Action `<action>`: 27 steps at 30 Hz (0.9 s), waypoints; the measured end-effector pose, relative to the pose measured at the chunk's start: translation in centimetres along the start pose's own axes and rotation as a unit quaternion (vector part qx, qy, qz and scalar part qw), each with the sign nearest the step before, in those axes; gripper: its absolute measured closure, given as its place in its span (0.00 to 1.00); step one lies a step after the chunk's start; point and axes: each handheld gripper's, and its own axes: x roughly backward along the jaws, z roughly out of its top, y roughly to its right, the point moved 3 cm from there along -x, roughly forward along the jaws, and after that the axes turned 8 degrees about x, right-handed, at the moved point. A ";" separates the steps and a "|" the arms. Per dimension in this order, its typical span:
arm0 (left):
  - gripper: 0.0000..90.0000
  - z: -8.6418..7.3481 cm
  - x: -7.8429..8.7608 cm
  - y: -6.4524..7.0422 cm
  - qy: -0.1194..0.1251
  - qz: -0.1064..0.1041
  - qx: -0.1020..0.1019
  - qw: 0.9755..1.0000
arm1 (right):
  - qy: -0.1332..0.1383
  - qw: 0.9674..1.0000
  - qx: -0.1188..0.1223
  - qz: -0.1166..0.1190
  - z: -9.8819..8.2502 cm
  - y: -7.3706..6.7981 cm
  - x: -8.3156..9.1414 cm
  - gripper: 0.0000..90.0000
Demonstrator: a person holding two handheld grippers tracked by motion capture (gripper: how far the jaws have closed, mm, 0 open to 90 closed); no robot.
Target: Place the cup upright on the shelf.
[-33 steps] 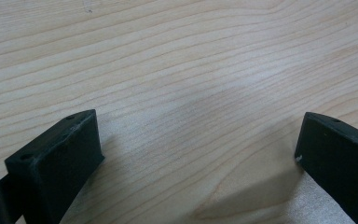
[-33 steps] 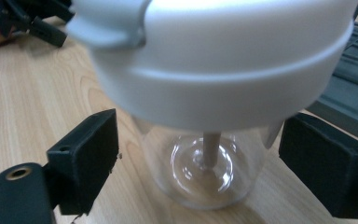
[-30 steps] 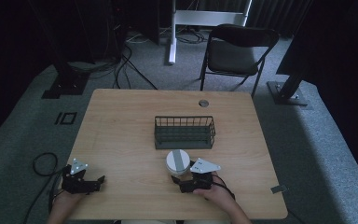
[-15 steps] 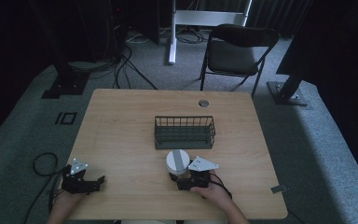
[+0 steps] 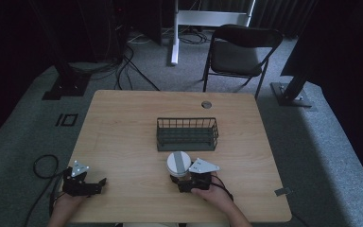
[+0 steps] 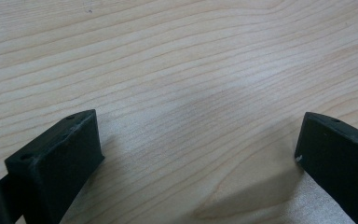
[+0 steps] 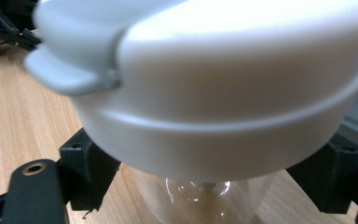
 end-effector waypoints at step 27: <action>0.01 0.0 0.0 0.0 0.000 0.000 0.000 1.000 | 0.008 1.000 0.017 -0.001 1.8 0.8 1.1 0.21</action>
